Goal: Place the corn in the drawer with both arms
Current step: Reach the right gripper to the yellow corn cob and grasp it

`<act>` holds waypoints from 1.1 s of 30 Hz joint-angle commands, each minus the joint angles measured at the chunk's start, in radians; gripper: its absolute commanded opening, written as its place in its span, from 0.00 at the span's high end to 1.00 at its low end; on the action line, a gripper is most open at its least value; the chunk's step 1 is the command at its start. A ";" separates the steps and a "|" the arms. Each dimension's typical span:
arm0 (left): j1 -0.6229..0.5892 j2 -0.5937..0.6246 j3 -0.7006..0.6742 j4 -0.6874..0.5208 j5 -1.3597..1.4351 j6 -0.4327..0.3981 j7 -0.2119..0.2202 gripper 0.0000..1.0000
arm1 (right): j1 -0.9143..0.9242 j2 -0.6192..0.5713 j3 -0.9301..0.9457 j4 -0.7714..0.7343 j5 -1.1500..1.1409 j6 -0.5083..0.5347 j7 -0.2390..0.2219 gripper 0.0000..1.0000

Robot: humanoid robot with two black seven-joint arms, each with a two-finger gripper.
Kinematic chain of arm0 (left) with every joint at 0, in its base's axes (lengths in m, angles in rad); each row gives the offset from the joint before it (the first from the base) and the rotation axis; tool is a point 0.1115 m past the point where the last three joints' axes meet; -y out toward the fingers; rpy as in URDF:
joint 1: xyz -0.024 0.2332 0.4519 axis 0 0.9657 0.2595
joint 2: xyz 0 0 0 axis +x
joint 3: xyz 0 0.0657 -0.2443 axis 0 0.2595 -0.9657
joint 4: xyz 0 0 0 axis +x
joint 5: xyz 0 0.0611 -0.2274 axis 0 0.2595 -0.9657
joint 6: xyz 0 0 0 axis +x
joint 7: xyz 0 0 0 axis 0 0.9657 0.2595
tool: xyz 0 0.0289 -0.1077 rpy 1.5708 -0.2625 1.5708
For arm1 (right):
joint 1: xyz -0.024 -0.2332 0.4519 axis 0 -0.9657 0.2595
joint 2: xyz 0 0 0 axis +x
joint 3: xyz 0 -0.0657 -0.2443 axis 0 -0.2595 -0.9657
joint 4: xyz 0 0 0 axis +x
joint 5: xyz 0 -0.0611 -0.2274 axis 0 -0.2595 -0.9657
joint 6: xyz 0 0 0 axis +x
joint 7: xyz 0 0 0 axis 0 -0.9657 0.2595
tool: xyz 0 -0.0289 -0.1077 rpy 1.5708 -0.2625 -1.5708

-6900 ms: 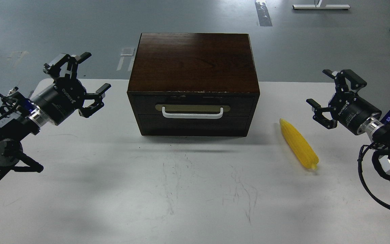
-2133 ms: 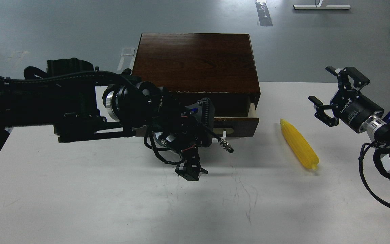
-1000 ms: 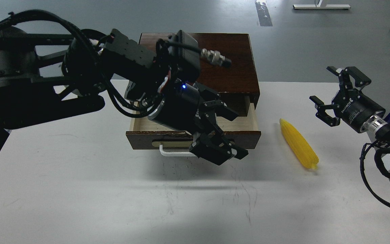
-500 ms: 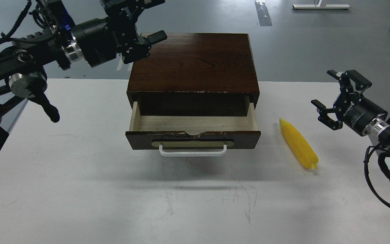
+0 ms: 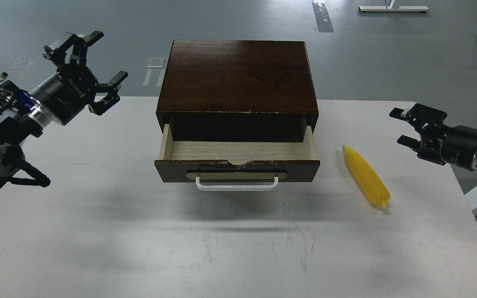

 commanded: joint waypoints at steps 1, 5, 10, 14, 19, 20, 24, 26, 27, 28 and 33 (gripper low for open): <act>0.016 -0.002 -0.002 -0.009 0.006 0.000 0.000 0.02 | 0.014 -0.003 0.000 0.000 -0.216 -0.023 0.000 0.00; 0.028 -0.006 -0.008 -0.009 0.012 0.000 0.000 0.02 | 0.005 0.008 -0.057 -0.006 -0.426 -0.131 0.000 0.00; 0.028 -0.010 -0.016 -0.010 0.015 0.000 0.000 0.02 | 0.011 0.094 -0.124 -0.047 -0.524 -0.202 0.000 0.00; 0.028 -0.010 -0.019 -0.012 0.015 0.000 0.000 0.02 | 0.032 0.135 -0.169 -0.083 -0.537 -0.205 0.000 0.01; 0.028 -0.010 -0.019 -0.024 0.015 0.000 0.000 0.02 | 0.068 0.185 -0.253 -0.093 -0.538 -0.230 0.000 0.03; 0.028 -0.010 -0.019 -0.024 0.015 0.000 -0.001 0.02 | 0.069 0.189 -0.261 -0.096 -0.538 -0.231 0.000 0.05; 0.028 -0.010 -0.025 -0.026 0.015 0.000 0.000 0.02 | 0.069 0.205 -0.292 -0.115 -0.538 -0.234 0.000 0.24; 0.028 -0.010 -0.025 -0.026 0.015 0.000 0.000 0.02 | 0.069 0.206 -0.299 -0.116 -0.538 -0.234 0.000 0.34; 0.028 -0.010 -0.025 -0.026 0.015 0.000 0.000 0.02 | 0.069 0.212 -0.307 -0.116 -0.538 -0.234 0.000 0.45; 0.028 -0.010 -0.025 -0.026 0.015 0.000 0.000 0.02 | 0.069 0.215 -0.310 -0.116 -0.538 -0.234 0.000 0.50; 0.028 -0.010 -0.025 -0.026 0.015 0.000 0.000 0.02 | 0.069 0.218 -0.325 -0.110 -0.538 -0.234 0.000 0.85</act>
